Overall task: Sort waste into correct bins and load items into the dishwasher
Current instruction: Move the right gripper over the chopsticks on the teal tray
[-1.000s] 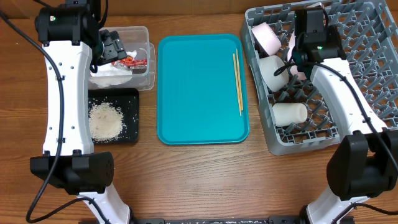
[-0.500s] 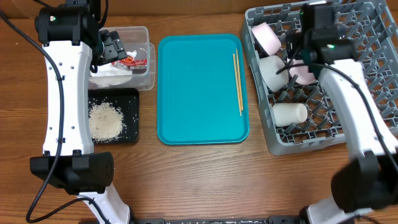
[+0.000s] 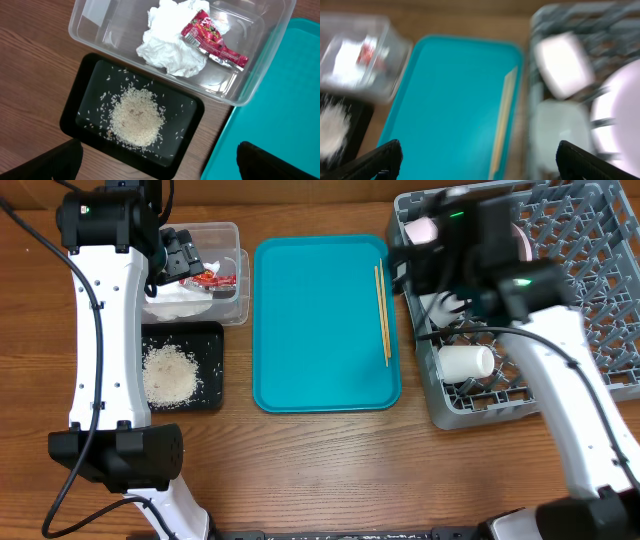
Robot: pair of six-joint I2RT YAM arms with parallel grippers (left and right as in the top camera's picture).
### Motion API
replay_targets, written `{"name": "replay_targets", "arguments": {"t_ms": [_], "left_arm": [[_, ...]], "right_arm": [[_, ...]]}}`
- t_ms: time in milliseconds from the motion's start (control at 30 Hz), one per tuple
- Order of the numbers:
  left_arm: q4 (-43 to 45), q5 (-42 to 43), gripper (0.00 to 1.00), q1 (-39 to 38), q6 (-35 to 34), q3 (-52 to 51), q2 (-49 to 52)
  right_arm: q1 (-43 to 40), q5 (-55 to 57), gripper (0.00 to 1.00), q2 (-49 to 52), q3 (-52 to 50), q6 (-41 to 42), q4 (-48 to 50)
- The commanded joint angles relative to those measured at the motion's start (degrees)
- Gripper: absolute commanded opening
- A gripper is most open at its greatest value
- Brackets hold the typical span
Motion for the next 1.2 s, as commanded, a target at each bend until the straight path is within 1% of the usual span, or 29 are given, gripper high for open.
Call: {"name": "replay_targets", "arguments": {"t_ms": [0, 167, 367, 533, 600, 767, 1167], "left_arm": [[0.02, 0.04, 1.0, 0.26, -0.39, 0.33, 0.44], [0.02, 0.04, 1.0, 0.2, -0.39, 0.33, 0.44], [0.02, 0.04, 1.0, 0.22, -0.39, 0.33, 0.44], [0.02, 0.07, 1.0, 0.31, -0.42, 0.33, 0.44], [0.02, 0.04, 1.0, 0.28, -0.42, 0.33, 0.44], [0.02, 0.04, 1.0, 0.31, -0.42, 0.33, 0.44], [0.02, 0.04, 1.0, 0.28, -0.42, 0.33, 0.44]], "right_arm": [[6.54, 1.99, 1.0, 3.37, 0.2, 2.43, -2.1], [9.09, 1.75, 1.0, 6.86, 0.17, 2.43, -3.06], [8.66, 3.93, 1.0, 10.75, 0.17, 2.51, -2.99], [8.66, 5.66, 0.91, 13.81, 0.17, 4.5, -2.75], [8.66, 6.51, 0.89, 14.56, 0.17, 5.9, -2.32], [8.66, 9.77, 0.87, 15.56, 0.17, 9.97, -1.25], [8.66, 9.77, 0.82, 18.32, 0.17, 12.2, -1.07]]}}
